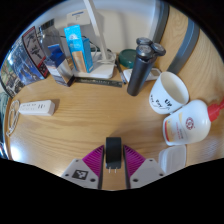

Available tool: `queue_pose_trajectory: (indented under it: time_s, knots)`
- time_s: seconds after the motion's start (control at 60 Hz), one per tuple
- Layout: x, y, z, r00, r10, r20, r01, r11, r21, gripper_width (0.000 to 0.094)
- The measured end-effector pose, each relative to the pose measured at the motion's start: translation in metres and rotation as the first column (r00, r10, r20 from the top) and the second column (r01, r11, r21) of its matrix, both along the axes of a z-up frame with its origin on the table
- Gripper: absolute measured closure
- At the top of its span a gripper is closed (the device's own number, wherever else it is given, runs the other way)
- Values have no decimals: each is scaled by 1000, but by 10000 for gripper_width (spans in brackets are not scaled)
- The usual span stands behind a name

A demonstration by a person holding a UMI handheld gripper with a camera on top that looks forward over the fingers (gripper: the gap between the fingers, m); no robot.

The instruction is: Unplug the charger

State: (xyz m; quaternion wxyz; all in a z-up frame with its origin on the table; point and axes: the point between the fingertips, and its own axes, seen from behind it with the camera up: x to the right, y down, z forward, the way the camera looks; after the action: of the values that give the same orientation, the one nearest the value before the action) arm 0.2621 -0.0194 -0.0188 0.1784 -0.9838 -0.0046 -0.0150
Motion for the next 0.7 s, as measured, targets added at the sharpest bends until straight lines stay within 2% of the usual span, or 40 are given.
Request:
queue_pose_trajectory:
  time_s: [0.05,0.067,0.083,0.117,0.183,0.217,0.25,0.3,0.35,0.517,0.617,0.7]
  knots:
    - [1,3,4,1000,3,10,-3,1000,25,438]
    - [2,4,5,1000,3,12,-4,999,32,455]
    - [2,4,7,1000,4,14,-4,999,36,407]
    - [4,5,12,1000,-2,21,1,999,47,404]
    - [2,13,36,999,-32,21,29,991,128,383]
    - [-1,15,51,999,-37,13,34,985,168,347]
    - [-5,16,69,999,-43,12,40,977,208,269]
    - [-16,18,102,999,-44,6,40,959,282,175]
    - [-29,16,135,999,-39,-1,37,934,354,121]
    - [-96,-14,224,999,-18,-26,30,830,556,101]
    - [-143,-45,243,999,6,-48,25,791,611,92]
    - [-180,-70,244,998,15,-59,25,774,633,85]
